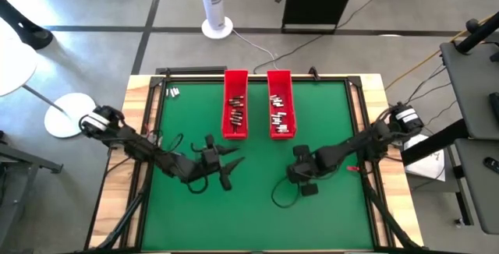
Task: Sort batteries
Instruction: Put the silver battery into the right red bin
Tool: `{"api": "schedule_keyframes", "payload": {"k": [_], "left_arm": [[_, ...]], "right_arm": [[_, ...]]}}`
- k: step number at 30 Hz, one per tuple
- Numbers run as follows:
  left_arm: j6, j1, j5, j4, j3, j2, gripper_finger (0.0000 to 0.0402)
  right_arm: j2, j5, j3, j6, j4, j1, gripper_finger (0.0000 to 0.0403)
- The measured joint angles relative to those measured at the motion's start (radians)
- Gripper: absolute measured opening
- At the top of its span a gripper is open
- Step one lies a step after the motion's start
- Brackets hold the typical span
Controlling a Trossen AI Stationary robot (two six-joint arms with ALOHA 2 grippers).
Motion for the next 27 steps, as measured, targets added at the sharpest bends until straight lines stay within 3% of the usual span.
{"api": "schedule_keyframes", "payload": {"k": [5,10,15,19,27], "left_arm": [[0.159,0.026,-0.006,0.205,-0.061,-0.02,0.0154],[0.25,0.053,-0.004,0.233,-0.058,-0.035,0.0154],[0.164,0.095,-0.001,0.233,-0.034,0.005,0.0154],[0.19,0.096,-0.005,0.242,-0.023,0.044,0.0154],[0.209,0.097,-0.006,0.249,-0.019,0.039,0.0154]], "right_arm": [[0.008,0.028,0.026,-0.043,-0.066,-0.091,0.004],[0.047,-0.017,0.027,-0.075,-0.057,-0.161,0.004],[0.118,-0.053,0.045,-0.081,-0.047,-0.201,0.004],[0.168,-0.049,0.07,-0.078,-0.053,-0.203,0.0044],[0.139,-0.051,0.159,-0.044,-0.141,-0.203,0.0043]]}}
